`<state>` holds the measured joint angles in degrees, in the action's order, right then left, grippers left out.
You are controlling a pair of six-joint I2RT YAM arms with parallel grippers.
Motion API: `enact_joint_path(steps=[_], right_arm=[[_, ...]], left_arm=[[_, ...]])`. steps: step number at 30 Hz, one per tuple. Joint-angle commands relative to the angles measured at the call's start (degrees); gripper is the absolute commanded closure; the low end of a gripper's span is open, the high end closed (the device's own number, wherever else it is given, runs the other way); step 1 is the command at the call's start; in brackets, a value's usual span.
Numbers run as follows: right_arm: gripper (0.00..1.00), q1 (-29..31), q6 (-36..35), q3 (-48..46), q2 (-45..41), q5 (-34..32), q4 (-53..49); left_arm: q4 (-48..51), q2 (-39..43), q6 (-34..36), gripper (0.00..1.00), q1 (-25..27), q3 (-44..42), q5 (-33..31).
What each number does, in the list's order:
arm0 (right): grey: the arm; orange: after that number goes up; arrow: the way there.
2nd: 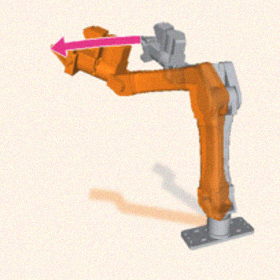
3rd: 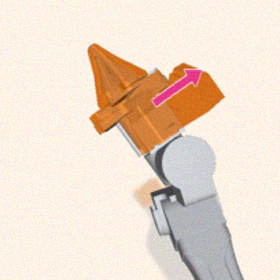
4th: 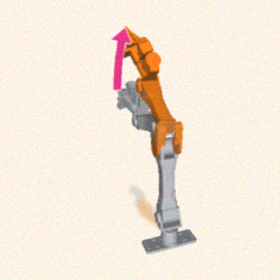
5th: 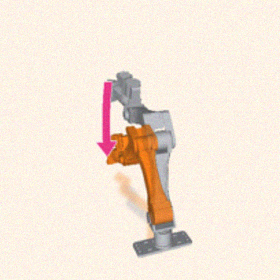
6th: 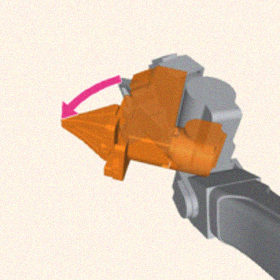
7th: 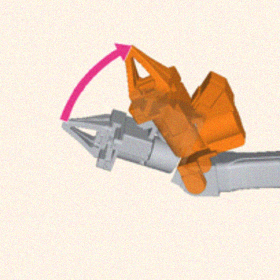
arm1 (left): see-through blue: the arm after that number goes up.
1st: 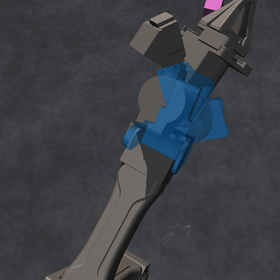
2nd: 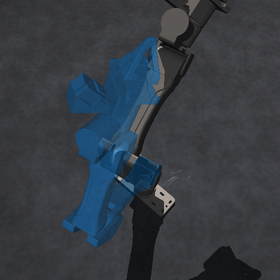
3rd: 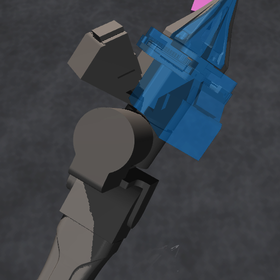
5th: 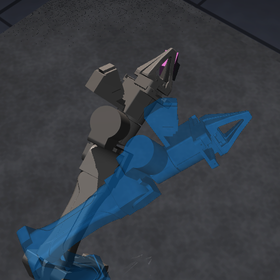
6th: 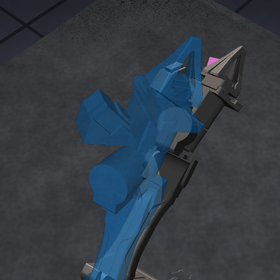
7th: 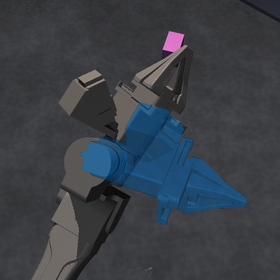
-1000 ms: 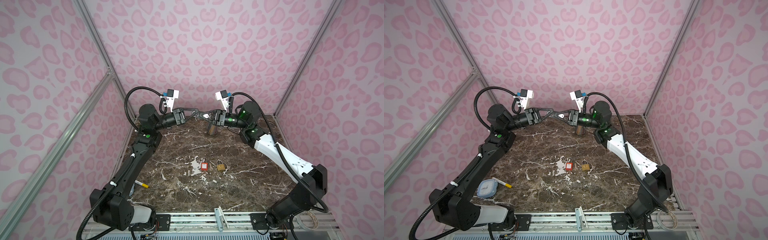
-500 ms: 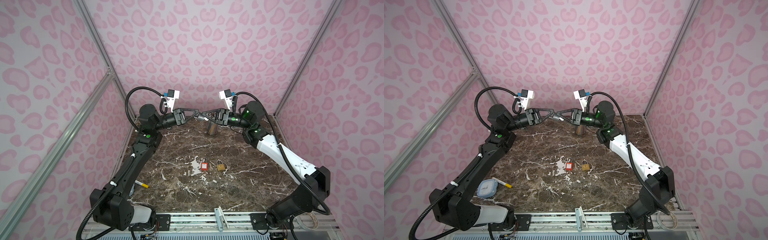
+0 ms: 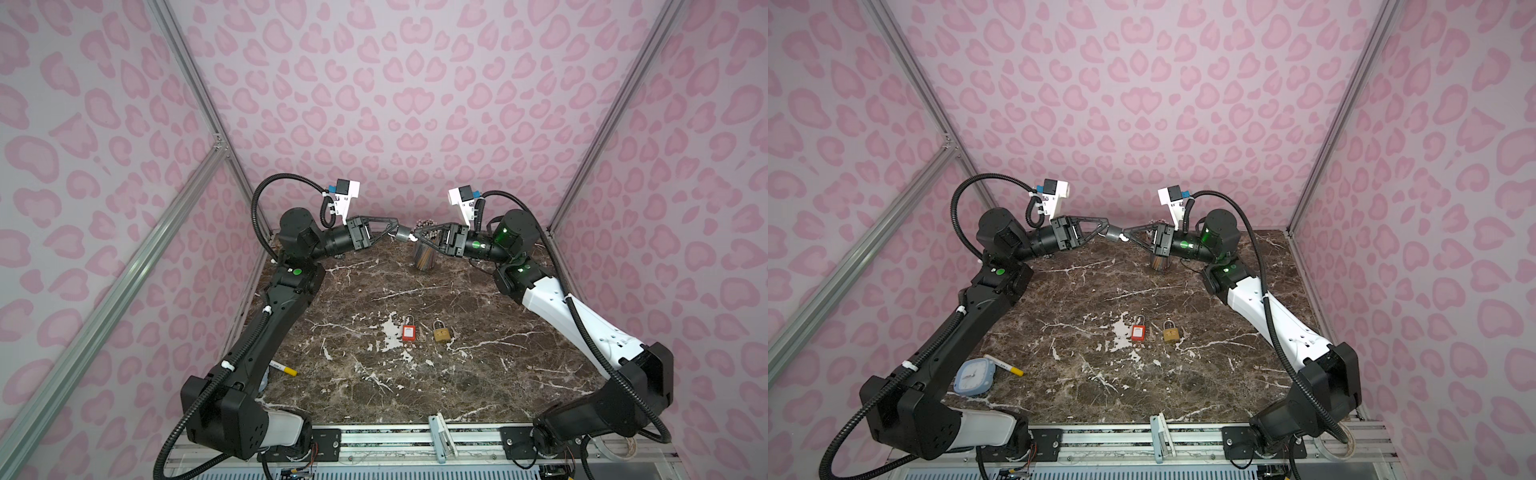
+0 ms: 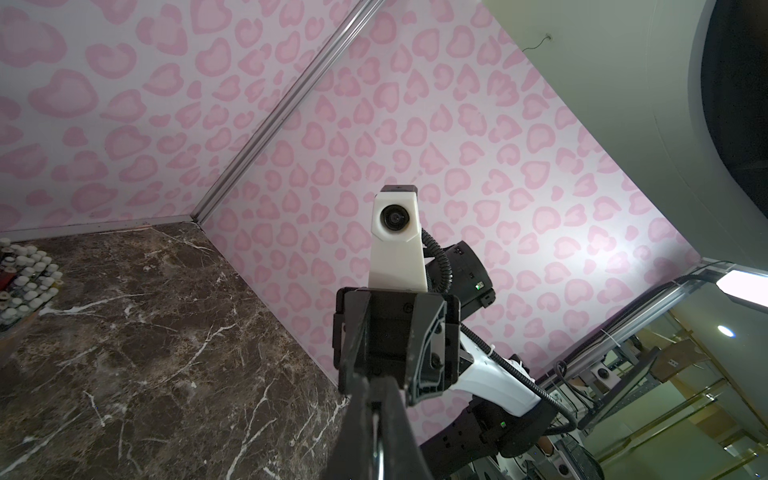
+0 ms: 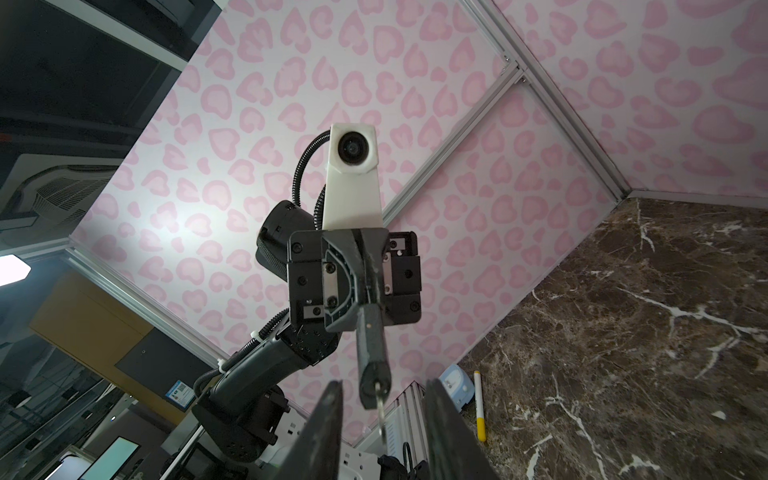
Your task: Lock with the key
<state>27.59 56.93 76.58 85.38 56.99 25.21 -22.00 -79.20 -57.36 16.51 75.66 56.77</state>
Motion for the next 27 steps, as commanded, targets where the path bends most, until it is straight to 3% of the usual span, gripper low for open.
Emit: enact_joint_path(steps=[1, 11, 27], right_arm=[[0.71, 0.1, 1.2, -0.7, 0.0, 0.3, 3.3], [0.91, 0.4, 1.5, -1.2, -0.1, 0.1, 3.5], [0.96, 0.3, 0.4, -3.0, -1.6, -0.8, 2.5]], left_arm=[[-2.8, -0.3, -0.5, 0.96, -0.1, 0.9, 0.2], [-2.8, -0.1, -0.5, 0.96, -0.1, 0.4, 0.2], [-2.6, 0.1, -0.2, 0.96, 0.0, 0.4, 0.1]])
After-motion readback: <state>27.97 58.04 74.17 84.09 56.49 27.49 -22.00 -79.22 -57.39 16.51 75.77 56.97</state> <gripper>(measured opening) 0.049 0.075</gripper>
